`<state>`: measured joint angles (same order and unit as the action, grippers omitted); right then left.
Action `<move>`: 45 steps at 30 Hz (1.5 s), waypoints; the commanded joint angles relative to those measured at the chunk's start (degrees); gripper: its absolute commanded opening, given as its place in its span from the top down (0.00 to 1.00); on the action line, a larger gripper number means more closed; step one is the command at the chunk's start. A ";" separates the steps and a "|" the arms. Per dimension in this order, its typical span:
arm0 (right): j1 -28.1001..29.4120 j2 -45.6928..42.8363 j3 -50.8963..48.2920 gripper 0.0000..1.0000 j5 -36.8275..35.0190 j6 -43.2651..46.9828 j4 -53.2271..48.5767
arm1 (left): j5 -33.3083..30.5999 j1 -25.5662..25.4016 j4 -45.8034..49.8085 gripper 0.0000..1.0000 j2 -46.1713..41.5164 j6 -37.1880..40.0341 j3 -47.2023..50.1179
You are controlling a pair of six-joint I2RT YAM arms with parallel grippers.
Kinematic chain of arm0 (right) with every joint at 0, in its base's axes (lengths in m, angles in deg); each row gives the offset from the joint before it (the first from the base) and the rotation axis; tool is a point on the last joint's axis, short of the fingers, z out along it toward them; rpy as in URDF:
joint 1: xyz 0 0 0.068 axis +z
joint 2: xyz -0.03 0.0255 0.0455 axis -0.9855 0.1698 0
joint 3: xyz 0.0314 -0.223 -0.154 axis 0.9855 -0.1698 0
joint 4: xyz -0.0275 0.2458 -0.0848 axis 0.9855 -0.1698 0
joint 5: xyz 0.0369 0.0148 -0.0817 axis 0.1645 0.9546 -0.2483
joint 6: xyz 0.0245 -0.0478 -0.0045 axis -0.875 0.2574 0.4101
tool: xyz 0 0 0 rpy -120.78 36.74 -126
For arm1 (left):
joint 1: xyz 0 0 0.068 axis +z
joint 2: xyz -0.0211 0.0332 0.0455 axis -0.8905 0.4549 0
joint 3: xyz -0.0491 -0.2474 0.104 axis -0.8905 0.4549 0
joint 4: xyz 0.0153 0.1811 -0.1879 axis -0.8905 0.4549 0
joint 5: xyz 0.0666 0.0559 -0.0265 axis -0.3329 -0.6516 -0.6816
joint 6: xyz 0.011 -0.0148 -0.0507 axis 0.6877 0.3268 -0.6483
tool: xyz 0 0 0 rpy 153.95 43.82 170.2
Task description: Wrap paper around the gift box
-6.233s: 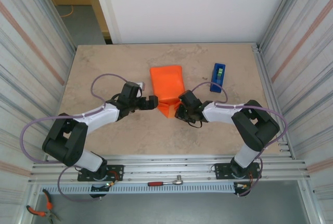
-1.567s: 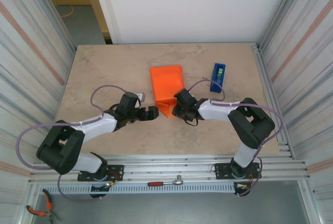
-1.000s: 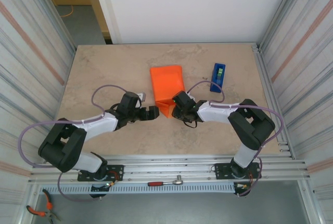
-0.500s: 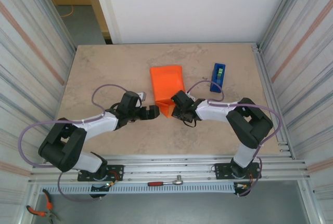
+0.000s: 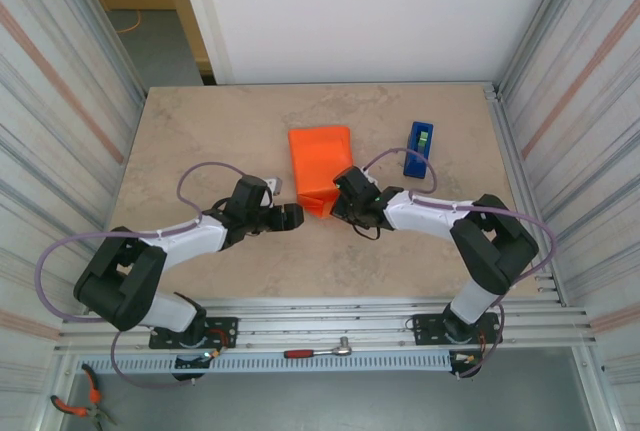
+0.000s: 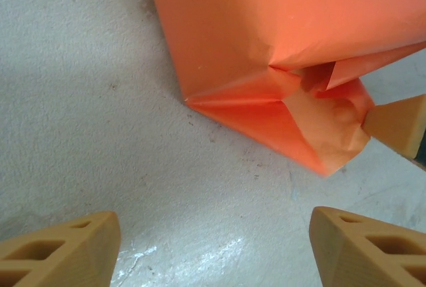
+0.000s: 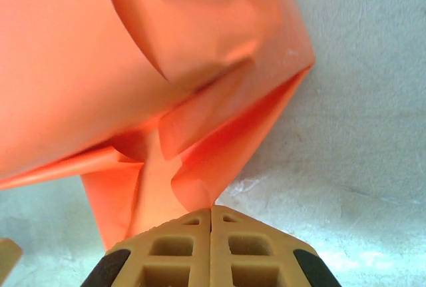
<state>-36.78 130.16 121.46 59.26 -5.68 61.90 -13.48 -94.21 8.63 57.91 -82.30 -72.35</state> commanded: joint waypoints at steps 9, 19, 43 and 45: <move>-1.88 -2.13 2.22 1.00 2.34 0.40 1.59 | 2.64 -4.86 -4.48 0.73 0.92 1.49 2.01; -2.48 -2.19 2.58 1.00 4.09 0.78 1.94 | 4.04 -9.53 -10.40 0.76 11.00 1.21 -4.09; -8.94 -10.26 -11.89 0.71 11.31 3.79 12.33 | -13.46 -9.69 -13.24 0.76 18.08 -5.85 -13.53; -8.30 -8.33 -12.74 0.82 12.71 4.69 15.36 | -13.55 -9.68 -12.88 0.76 17.99 -5.93 -13.56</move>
<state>-45.72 119.95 109.79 69.21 -3.40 72.46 -24.62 -103.63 -4.69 77.10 -87.35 -84.75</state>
